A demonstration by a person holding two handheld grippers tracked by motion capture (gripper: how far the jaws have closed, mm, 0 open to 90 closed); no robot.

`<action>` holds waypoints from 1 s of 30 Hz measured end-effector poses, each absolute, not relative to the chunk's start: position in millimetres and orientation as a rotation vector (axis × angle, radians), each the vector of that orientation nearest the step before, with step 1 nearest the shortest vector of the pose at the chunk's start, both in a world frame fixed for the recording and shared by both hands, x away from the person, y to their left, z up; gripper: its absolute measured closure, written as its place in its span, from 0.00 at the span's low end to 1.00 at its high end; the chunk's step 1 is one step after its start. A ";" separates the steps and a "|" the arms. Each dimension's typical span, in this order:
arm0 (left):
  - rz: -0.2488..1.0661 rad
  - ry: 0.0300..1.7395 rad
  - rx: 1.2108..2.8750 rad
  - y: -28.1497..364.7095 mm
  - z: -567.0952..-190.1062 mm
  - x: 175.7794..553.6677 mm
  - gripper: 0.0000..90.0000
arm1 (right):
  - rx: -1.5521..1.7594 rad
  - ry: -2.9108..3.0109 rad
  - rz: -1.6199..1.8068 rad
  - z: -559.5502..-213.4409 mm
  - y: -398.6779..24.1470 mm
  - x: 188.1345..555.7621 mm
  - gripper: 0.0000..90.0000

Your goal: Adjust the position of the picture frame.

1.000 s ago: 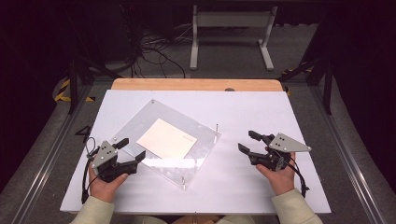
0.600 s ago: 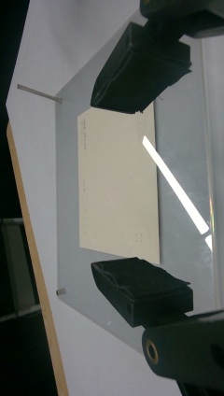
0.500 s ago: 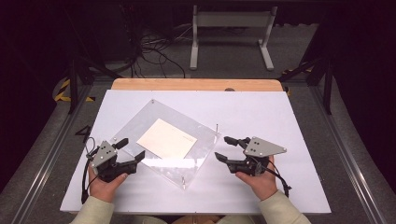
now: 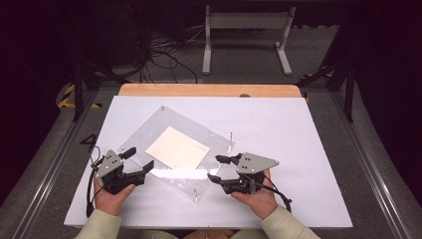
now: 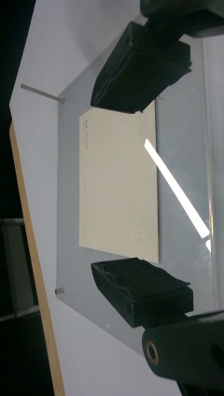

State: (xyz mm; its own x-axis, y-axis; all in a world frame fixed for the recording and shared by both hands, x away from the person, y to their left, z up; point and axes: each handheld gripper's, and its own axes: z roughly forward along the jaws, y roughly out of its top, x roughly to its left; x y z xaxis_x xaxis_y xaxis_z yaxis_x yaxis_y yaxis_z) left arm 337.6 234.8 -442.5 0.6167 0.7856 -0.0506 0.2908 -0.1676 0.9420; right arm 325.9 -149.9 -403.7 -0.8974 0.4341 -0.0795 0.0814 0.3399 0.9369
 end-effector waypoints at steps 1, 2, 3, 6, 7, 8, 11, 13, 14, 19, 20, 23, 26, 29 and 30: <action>0.558 0.886 1.740 234.9 -442.5 337.5 0.21 | 0.454 2.306 1.574 -404.8 -147.7 325.3 0.44; 0.556 0.887 1.741 234.9 -442.7 337.6 0.21 | 0.447 2.315 1.577 -406.1 -145.4 324.8 0.45; 0.558 0.886 1.742 234.8 -442.8 337.7 0.21 | 0.445 2.327 1.574 -407.2 -143.4 324.1 0.45; 0.557 0.888 1.745 235.1 -442.6 337.7 0.21 | 0.433 2.361 1.571 -411.5 -137.3 322.9 0.47; 0.554 0.889 1.742 235.0 -442.8 337.8 0.21 | 0.429 2.373 1.567 -413.3 -135.4 322.6 0.48; 0.554 0.890 1.743 235.1 -442.9 338.0 0.21 | 0.421 2.390 1.567 -415.6 -132.7 322.3 0.49; 0.554 0.893 1.748 235.3 -443.0 338.1 0.21 | 0.407 2.423 1.561 -420.2 -127.2 320.9 0.50; 0.553 0.895 1.749 235.5 -443.0 338.2 0.21 | 0.398 2.441 1.556 -422.9 -123.8 320.0 0.50; 0.552 0.898 1.750 235.5 -443.1 338.2 0.21 | 0.392 2.451 1.549 -424.2 -122.0 319.4 0.51; 0.553 0.901 1.751 235.5 -443.8 339.0 0.21 | 0.365 2.503 1.534 -431.8 -112.6 317.2 0.54; 0.550 0.903 1.751 235.4 -443.9 338.9 0.21 | 0.359 2.513 1.531 -433.4 -110.8 317.1 0.55; 0.550 0.905 1.753 235.5 -444.0 339.0 0.21 | 0.345 2.557 1.520 -438.7 -104.8 317.8 0.59; 0.549 0.907 1.753 235.7 -444.3 339.4 0.21 | 0.333 2.598 1.492 -444.4 -98.7 318.8 0.64; 0.547 0.913 1.758 236.0 -444.4 339.3 0.21 | 0.334 2.619 1.455 -448.4 -94.2 318.9 0.70; 0.548 0.915 1.756 235.9 -444.6 339.3 0.21 | 0.335 2.624 1.432 -449.7 -92.6 319.2 0.71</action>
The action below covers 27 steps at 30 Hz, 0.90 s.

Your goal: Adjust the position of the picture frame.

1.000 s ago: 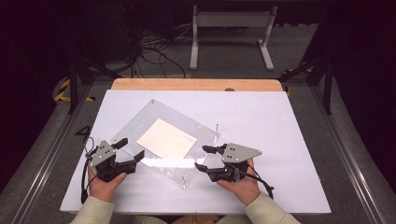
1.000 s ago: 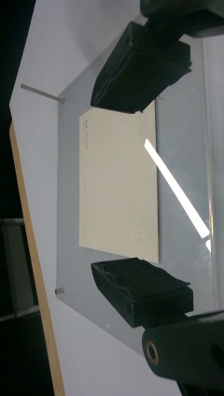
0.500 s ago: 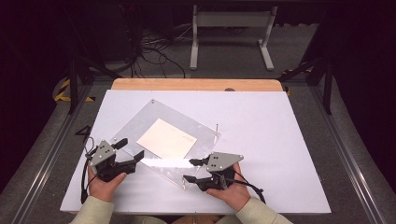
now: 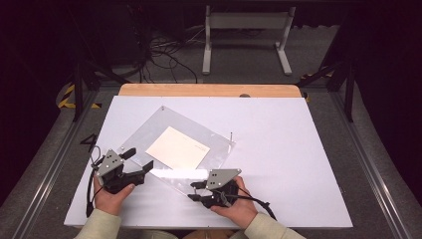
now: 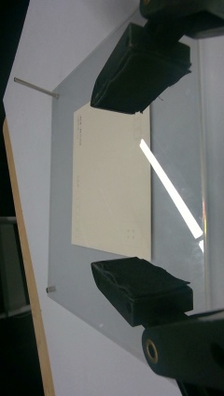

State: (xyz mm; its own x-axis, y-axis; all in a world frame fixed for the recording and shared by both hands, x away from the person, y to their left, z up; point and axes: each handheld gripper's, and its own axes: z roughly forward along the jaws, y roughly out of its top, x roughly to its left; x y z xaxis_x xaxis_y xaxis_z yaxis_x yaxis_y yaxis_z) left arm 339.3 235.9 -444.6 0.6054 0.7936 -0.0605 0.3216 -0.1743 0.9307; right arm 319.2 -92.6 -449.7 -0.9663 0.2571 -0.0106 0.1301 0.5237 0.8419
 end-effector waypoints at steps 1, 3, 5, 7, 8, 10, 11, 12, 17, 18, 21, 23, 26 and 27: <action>0.548 0.913 1.753 235.8 -444.8 339.6 0.21 | 0.334 2.627 1.424 -450.7 -91.7 319.4 0.73; 0.547 0.913 1.755 235.9 -445.0 339.7 0.22 | 0.326 2.636 1.391 -452.7 -89.3 319.1 0.81; 0.545 0.915 1.761 236.1 -445.0 339.7 0.22 | 0.325 2.635 1.363 -452.9 -88.5 318.8 0.88; 0.545 0.915 1.761 236.1 -445.0 339.8 0.22 | 0.329 2.624 1.348 -451.9 -89.1 318.6 0.93; 0.546 0.915 1.762 236.2 -445.0 339.7 0.22 | 0.330 2.621 1.349 -450.6 -89.9 318.5 0.94; 0.549 0.914 1.762 236.6 -444.9 339.9 0.22 | 0.309 2.600 1.301 -447.0 -90.1 315.5 0.93; 0.551 0.918 1.762 236.9 -444.9 339.9 0.22 | 0.314 2.603 1.294 -445.5 -91.0 315.9 0.93; 0.548 0.919 1.764 237.5 -444.9 340.0 0.23 | 0.328 2.604 1.288 -443.2 -93.0 316.8 0.93; 0.572 0.955 1.781 238.3 -446.0 342.3 0.27 | 0.408 2.541 1.282 -429.0 -120.8 322.5 0.93; 0.574 0.964 1.784 238.5 -446.2 342.9 0.28 | 0.440 2.524 1.282 -426.3 -128.3 324.1 0.93; 0.581 0.997 1.795 239.0 -447.8 346.2 0.29 | 0.509 2.477 1.276 -420.2 -148.9 328.9 0.93; 0.584 1.009 1.803 239.8 -448.5 348.1 0.30 | 0.555 2.451 1.260 -417.9 -161.3 332.7 0.94; 0.583 1.022 1.812 241.2 -449.9 350.4 0.36 | 0.604 2.425 1.237 -415.8 -176.0 337.6 0.94; 0.580 1.027 1.821 242.3 -450.7 351.5 0.38 | 0.620 2.413 1.230 -415.0 -181.9 339.4 0.94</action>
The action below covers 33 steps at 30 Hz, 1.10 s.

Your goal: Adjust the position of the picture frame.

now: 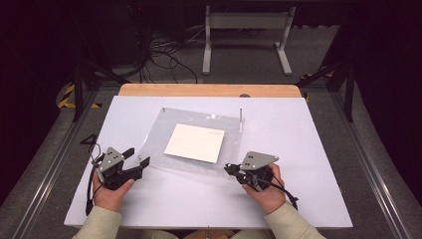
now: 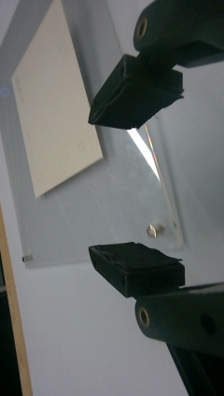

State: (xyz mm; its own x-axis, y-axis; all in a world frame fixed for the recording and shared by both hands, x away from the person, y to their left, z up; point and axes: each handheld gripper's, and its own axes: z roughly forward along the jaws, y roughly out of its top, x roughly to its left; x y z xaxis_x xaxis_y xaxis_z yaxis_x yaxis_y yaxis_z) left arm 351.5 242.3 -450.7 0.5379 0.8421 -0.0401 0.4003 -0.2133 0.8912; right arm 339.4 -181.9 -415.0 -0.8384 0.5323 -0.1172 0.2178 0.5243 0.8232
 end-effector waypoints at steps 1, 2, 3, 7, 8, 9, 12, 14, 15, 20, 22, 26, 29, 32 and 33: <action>0.571 1.034 1.826 243.0 -451.5 352.5 0.40 | 0.646 2.397 1.224 -414.0 -189.4 341.7 0.94; 0.558 1.040 1.828 243.5 -452.2 353.2 0.42 | 0.667 2.383 1.218 -413.4 -195.4 343.8 0.94; 0.545 1.042 1.829 244.2 -453.1 354.2 0.44 | 0.682 2.371 1.211 -412.9 -199.9 345.6 0.94; 0.536 1.035 1.870 242.1 -454.7 356.1 0.50 | 0.782 2.322 1.180 -414.6 -221.8 355.5 0.94; 0.524 1.027 1.881 240.1 -455.3 356.3 0.51 | 0.797 2.315 1.175 -415.7 -224.6 357.5 0.94; 0.520 1.023 1.886 238.4 -455.6 356.3 0.52 | 0.829 2.306 1.165 -417.8 -228.6 361.0 0.94; 0.518 0.972 1.930 230.7 -455.6 357.3 0.53 | 0.897 2.281 1.154 -422.3 -236.7 370.2 0.94; 0.521 0.945 1.945 226.8 -455.4 357.2 0.54 | 0.908 2.275 1.157 -423.1 -238.6 372.1 0.94; 0.513 0.915 1.956 222.4 -455.4 357.4 0.54 | 0.963 2.248 1.145 -426.6 -245.2 378.5 0.94; 0.482 0.885 1.986 214.6 -457.7 360.3 0.54 | 1.045 2.232 1.099 -435.3 -251.3 386.8 0.94; 0.473 0.877 2.002 211.2 -459.1 362.8 0.56 | 1.058 2.220 1.105 -436.6 -252.0 388.1 0.94; 0.429 0.844 2.024 203.7 -460.8 367.8 0.60 | 1.062 2.216 1.110 -437.9 -252.6 387.8 0.94; 0.399 0.830 2.048 198.1 -462.9 370.4 0.65 | 1.062 2.212 1.113 -438.4 -252.7 387.4 0.94; 0.392 0.825 2.064 193.5 -464.6 373.7 0.70 | 1.063 2.210 1.121 -438.9 -253.1 387.4 0.94; 0.393 0.825 2.064 192.6 -464.9 374.3 0.71 | 1.062 2.210 1.123 -439.1 -253.2 387.4 0.94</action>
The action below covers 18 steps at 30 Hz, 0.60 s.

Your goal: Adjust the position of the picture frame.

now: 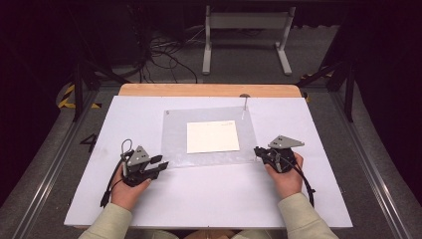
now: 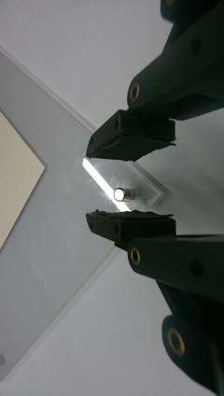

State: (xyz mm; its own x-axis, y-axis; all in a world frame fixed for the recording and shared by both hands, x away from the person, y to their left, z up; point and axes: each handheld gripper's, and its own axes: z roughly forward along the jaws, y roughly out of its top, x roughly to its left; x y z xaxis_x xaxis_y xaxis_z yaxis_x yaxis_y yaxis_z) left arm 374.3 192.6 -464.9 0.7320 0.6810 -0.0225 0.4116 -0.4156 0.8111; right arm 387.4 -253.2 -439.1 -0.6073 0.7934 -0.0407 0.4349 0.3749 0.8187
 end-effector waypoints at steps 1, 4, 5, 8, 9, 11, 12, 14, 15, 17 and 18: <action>0.405 0.819 2.072 191.2 -465.5 375.3 0.72 | 1.062 2.209 1.124 -439.1 -253.2 387.4 0.94; 0.406 0.818 2.094 189.4 -466.3 377.6 0.80 | 1.061 2.210 1.128 -439.3 -253.6 387.6 0.94; 0.405 0.821 2.104 188.5 -466.6 378.3 0.82 | 1.061 2.210 1.128 -439.4 -253.7 387.7 0.94; 0.419 0.827 2.132 186.1 -467.0 379.3 0.89 | 1.062 2.209 1.130 -439.5 -253.7 387.7 0.94; 0.424 0.827 2.133 185.2 -466.9 381.5 0.92 | 1.062 2.209 1.131 -439.5 -253.7 387.8 0.94; 0.403 0.824 2.134 187.3 -466.4 384.3 0.92 | 1.063 2.209 1.131 -439.5 -253.8 387.8 0.94; 0.387 0.829 2.131 187.7 -466.4 384.8 0.93 | 1.063 2.210 1.131 -439.5 -253.8 387.8 0.94; 0.387 0.823 2.140 187.5 -465.7 385.4 0.93 | 1.063 2.210 1.130 -439.5 -253.9 387.9 0.94; 0.388 0.815 2.147 187.1 -465.3 385.5 0.93 | 1.064 2.210 1.131 -439.5 -253.9 387.9 0.94; 0.345 0.806 2.149 186.3 -464.7 384.2 0.93 | 1.068 2.208 1.126 -439.3 -254.3 387.8 0.94; 0.317 0.785 2.165 185.6 -463.4 383.2 0.93 | 1.077 2.205 1.124 -439.0 -255.6 387.8 0.94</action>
